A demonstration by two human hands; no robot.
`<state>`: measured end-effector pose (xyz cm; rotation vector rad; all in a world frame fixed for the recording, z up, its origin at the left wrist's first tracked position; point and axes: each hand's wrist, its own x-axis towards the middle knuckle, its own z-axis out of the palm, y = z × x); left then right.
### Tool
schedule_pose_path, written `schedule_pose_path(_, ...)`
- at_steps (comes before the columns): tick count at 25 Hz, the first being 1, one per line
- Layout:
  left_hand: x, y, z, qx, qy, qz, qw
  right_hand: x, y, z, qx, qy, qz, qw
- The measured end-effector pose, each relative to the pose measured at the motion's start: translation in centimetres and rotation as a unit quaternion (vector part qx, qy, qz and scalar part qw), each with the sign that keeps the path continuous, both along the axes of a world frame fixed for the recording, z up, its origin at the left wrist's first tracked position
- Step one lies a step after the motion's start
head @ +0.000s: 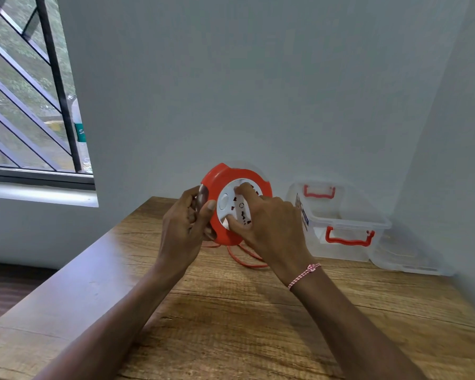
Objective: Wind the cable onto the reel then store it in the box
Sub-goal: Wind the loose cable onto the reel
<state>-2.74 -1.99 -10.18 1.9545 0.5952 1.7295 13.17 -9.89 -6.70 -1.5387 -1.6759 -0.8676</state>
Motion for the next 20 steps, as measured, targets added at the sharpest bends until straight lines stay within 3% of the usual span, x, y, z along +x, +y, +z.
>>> schedule_pose_path(3,-0.1,0.0,0.0,0.018,0.006,0.016,1.0,-0.7,0.1,0.2,-0.016,0.14,0.012,0.99)
schedule_pose_path(5,0.1,-0.1,0.0,0.027,0.008,0.017,0.999,-1.3,0.4,0.4,-0.037,0.324,0.036,0.945)
schedule_pose_path(6,0.2,-0.2,0.1,0.034,0.01,0.021,0.999,-1.6,0.7,0.6,-0.047,0.453,0.083,0.886)
schedule_pose_path(7,0.4,-0.3,0.1,0.04,0.012,0.027,0.999,-1.8,0.8,0.7,-0.058,0.581,0.14,0.799)
schedule_pose_path(9,0.5,-0.4,0.1,0.047,0.009,0.039,0.998,-2.0,0.5,0.9,-0.096,0.731,0.225,0.637)
schedule_pose_path(10,0.5,-0.4,0.2,0.042,0.004,0.042,0.998,-1.9,0.3,1.0,-0.115,0.752,0.255,0.596)
schedule_pose_path(11,0.3,-0.2,0.2,0.033,-0.005,0.043,0.999,-1.6,0.1,1.2,-0.129,0.747,0.27,0.594)
schedule_pose_path(12,0.1,0.0,0.3,0.02,-0.016,0.041,0.999,-1.1,0.0,1.3,-0.132,0.707,0.265,0.642)
schedule_pose_path(13,-0.1,0.3,0.3,0.003,-0.027,0.037,0.999,-0.4,-0.1,1.4,-0.122,0.613,0.227,0.747)
schedule_pose_path(14,-0.3,0.6,0.3,-0.012,-0.034,0.035,0.999,0.5,-0.1,1.3,-0.087,0.459,0.148,0.872)
schedule_pose_path(15,-0.4,0.7,0.3,-0.023,-0.038,0.036,0.998,1.3,-0.2,1.3,-0.028,0.27,0.062,0.96)
schedule_pose_path(16,-0.5,0.7,0.3,-0.028,-0.038,0.037,0.998,1.8,-0.2,1.1,0.019,0.105,0.02,0.994)
schedule_pose_path(17,-0.5,0.7,0.3,-0.028,-0.038,0.036,0.998,1.8,-0.2,0.9,0.033,0.004,0.01,0.999)
schedule_pose_path(20,-0.2,0.3,0.4,-0.011,-0.038,0.03,0.999,0.6,-0.1,0.3,0.008,-0.055,0.01,0.998)
